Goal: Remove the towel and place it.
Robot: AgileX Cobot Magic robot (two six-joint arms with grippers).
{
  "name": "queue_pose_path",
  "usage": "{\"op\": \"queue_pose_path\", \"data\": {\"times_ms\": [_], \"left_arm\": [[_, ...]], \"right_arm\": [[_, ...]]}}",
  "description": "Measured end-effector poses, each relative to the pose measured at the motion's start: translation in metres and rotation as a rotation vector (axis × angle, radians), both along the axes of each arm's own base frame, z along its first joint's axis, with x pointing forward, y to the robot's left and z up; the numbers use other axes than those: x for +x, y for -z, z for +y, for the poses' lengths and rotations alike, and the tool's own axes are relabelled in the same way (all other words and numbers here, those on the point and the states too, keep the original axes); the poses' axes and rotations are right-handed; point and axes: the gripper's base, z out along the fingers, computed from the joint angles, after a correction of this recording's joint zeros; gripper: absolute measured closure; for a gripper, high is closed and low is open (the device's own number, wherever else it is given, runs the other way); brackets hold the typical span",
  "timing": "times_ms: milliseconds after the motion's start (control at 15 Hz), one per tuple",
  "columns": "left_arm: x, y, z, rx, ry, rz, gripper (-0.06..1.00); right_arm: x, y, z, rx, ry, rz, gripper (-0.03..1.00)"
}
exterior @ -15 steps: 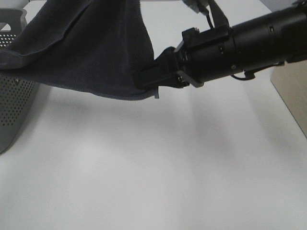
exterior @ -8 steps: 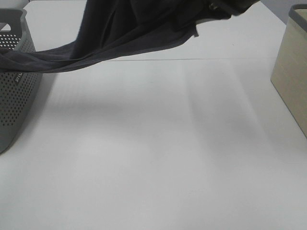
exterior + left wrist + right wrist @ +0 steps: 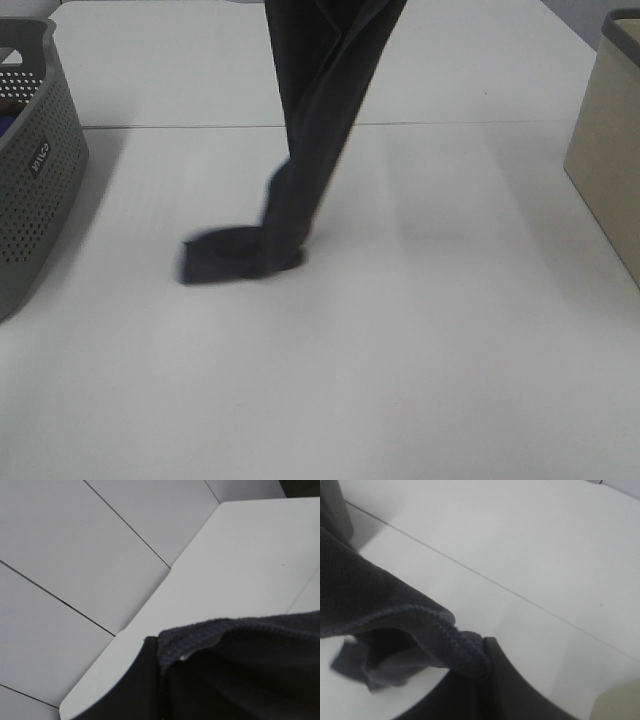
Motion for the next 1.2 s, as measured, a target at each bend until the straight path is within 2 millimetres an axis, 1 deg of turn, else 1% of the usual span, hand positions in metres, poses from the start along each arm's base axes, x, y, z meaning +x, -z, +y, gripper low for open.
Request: {"op": "queue_pose_path", "data": {"times_ms": [133, 200, 267, 333, 467, 600, 733, 867, 1000, 1067, 1200], "left_arm": [[0.014, -0.008, 0.018, -0.081, -0.047, -0.067, 0.94], [0.024, -0.019, 0.034, -0.159, -0.067, -0.163, 0.94], [0.027, -0.023, 0.040, -0.197, -0.072, -0.200, 0.94], [0.029, -0.027, 0.042, -0.237, -0.064, -0.226, 0.94], [0.031, -0.027, 0.041, -0.259, -0.051, -0.251, 0.94], [0.041, -0.022, 0.034, -0.261, -0.028, -0.289, 0.94], [0.060, -0.011, 0.033, -0.233, -0.022, -0.348, 0.94], [0.082, 0.001, 0.040, -0.235, -0.025, -0.396, 0.94], [0.098, 0.007, 0.049, -0.257, -0.011, -0.470, 0.94], [0.108, 0.013, 0.053, -0.293, 0.000, -0.506, 0.94], [0.124, 0.025, 0.054, -0.323, 0.019, -0.549, 0.94]], "right_arm": [[0.016, -0.021, 0.001, -0.040, 0.033, -0.075, 0.96], [0.030, -0.039, 0.001, -0.066, 0.067, -0.164, 0.96], [0.035, -0.047, 0.001, -0.065, 0.077, -0.204, 0.96], [0.039, -0.054, 0.002, -0.057, 0.083, -0.247, 0.96], [0.045, -0.062, 0.005, -0.038, 0.082, -0.327, 0.96], [0.056, -0.065, 0.010, -0.019, 0.069, -0.420, 0.96], [0.066, -0.068, 0.013, -0.040, 0.070, -0.525, 0.96], [0.076, -0.067, 0.018, -0.042, 0.056, -0.607, 0.96], [0.088, -0.063, 0.026, -0.016, 0.034, -0.679, 0.96], [0.097, -0.059, 0.033, 0.015, 0.015, -0.734, 0.96], [0.110, -0.051, 0.042, 0.037, -0.012, -0.796, 0.96]]}}
